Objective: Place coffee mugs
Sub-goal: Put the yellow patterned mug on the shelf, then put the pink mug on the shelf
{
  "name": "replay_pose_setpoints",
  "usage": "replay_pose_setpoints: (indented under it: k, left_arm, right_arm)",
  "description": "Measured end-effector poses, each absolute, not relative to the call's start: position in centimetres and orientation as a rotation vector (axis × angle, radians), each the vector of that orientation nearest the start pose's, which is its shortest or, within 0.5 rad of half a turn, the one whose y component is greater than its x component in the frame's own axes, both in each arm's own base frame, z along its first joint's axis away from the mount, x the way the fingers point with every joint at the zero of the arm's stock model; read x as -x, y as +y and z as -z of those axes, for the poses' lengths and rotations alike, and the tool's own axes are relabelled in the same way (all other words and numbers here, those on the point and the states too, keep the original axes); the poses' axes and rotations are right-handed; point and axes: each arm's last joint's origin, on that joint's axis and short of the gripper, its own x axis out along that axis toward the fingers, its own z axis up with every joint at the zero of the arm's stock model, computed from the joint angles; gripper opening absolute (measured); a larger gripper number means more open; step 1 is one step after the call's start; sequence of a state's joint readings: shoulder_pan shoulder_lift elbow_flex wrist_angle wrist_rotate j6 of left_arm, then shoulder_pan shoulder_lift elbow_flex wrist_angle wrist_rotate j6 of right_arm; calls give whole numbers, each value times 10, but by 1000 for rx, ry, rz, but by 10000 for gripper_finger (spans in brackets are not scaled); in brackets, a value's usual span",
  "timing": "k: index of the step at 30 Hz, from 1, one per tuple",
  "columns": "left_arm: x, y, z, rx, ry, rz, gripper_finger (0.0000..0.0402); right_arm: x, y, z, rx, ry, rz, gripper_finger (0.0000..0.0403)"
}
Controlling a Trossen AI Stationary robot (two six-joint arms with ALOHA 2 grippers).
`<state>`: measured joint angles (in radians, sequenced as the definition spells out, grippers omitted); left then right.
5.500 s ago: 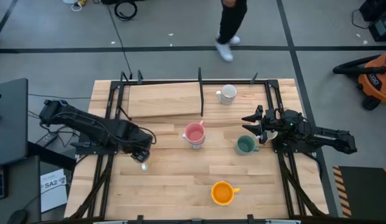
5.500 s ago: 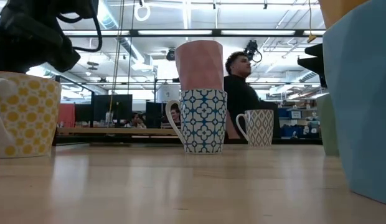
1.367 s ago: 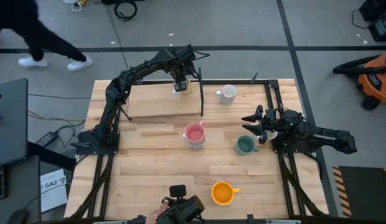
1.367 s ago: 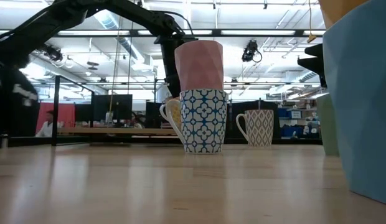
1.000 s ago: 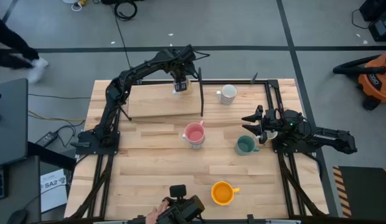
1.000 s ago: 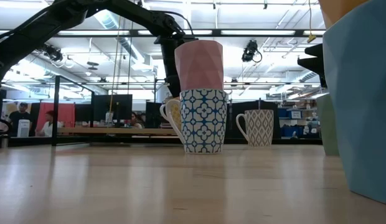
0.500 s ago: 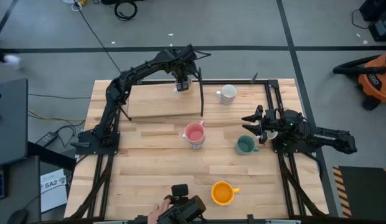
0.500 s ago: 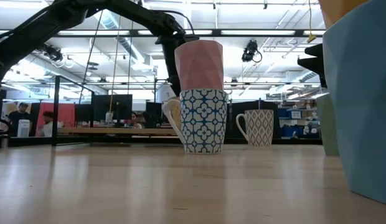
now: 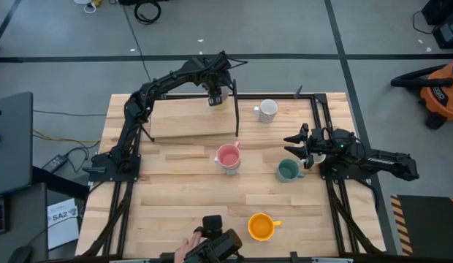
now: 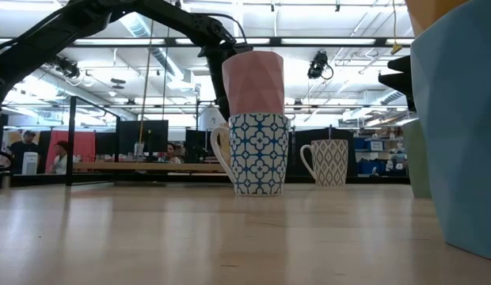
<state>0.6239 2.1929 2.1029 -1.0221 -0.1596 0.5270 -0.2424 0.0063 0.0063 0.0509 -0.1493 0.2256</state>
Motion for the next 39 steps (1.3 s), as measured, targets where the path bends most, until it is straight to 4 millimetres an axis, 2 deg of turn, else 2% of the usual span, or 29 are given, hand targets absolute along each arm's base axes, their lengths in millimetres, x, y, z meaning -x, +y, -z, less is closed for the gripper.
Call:
replay_pose_setpoints:
  k: [17,24,28,33,39]
  left_arm:
    - [-376,277,-276,-211,1209,-417,133]
    - [-378,272,-303,-239,1165,-442,133]
    - [-377,266,-327,-254,1135,-446,133]
    - [-372,250,-352,-244,1111,-449,133]
    - [-356,223,-370,-176,1158,-431,133]
  right_arm:
    - [-95,-19,-170,-215,-61,86,185]
    - [-95,-19,-170,-215,-60,86,185]
    - [-95,-19,-170,-215,-60,86,185]
    - [-95,-19,-170,-215,-60,86,185]
    - [-95,-19,-170,-221,-61,85,185]
